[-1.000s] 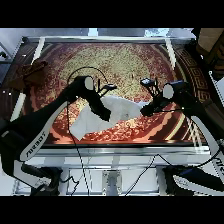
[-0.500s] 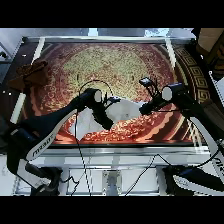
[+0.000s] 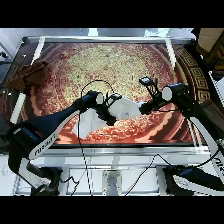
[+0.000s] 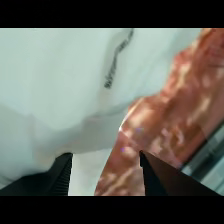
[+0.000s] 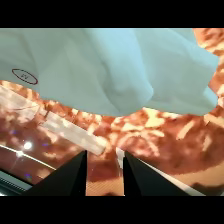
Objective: Fold the shirts.
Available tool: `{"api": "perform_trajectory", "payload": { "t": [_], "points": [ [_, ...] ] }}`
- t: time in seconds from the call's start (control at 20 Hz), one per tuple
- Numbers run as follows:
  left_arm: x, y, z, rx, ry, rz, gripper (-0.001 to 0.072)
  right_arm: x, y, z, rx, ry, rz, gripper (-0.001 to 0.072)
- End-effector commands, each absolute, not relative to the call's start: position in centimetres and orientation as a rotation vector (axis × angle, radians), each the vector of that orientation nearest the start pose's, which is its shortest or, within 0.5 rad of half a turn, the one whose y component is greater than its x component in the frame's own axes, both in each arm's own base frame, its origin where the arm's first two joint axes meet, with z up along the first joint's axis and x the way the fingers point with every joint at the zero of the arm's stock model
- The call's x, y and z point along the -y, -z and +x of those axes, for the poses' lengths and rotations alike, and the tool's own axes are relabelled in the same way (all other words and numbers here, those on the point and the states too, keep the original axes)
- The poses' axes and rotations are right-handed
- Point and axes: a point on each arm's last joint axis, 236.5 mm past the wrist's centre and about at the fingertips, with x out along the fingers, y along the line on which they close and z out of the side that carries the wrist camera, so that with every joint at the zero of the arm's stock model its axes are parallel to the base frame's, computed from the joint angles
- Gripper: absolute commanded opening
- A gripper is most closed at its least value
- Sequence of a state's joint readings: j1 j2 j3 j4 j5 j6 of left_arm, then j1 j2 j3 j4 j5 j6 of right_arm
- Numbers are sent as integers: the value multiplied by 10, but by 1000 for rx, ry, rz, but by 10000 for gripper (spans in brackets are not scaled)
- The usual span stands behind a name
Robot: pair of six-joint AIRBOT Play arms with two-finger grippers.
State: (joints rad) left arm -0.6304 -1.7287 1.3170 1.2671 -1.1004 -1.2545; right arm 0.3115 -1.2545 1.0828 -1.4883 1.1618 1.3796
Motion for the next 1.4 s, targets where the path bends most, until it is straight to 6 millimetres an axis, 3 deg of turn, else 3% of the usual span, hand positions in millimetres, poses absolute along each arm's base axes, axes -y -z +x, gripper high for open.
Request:
{"api": "perform_trajectory", "payload": {
  "t": [0.0,0.1,0.25,0.3,0.35,0.55,0.65,0.8,0.9,1.0,1.1,1.2,1.3,1.35],
  "points": [
    [274,120,331,-1408,723,516,448,-128,9,338,-1303,-433,-289,288],
    [253,122,340,-1414,630,575,334,-128,9,338,-1303,-433,-289,288],
    [237,121,359,-1359,564,656,310,-128,9,339,-1300,-433,-289,288],
    [240,120,363,-1339,566,651,200,-128,9,340,-1295,-433,-288,288],
    [244,120,367,-1321,568,639,29,-128,8,341,-1290,-432,-288,288],
    [257,113,366,-1322,579,561,13,-130,7,345,-1270,-430,-285,288],
    [271,89,373,-1293,610,536,14,-132,5,353,-1236,-427,-280,288],
    [307,4,406,-1089,687,489,13,-136,-1,369,-1162,-415,-262,288],
    [330,-76,426,-898,729,440,13,-139,-6,380,-1112,-408,-251,287],
    [348,-163,429,-718,780,356,13,-138,-10,389,-1076,-382,-232,287],
    [371,-246,408,-559,897,240,13,-132,-12,397,-1053,-340,-231,287],
    [388,-321,374,-397,1042,147,13,-116,-16,409,-1020,-244,-225,287],
    [385,-387,342,-213,1117,89,13,-94,-24,422,-973,-123,-223,287],
    [374,-410,336,-144,1092,99,13,-84,-28,427,-951,-76,-237,287]
  ]
}}
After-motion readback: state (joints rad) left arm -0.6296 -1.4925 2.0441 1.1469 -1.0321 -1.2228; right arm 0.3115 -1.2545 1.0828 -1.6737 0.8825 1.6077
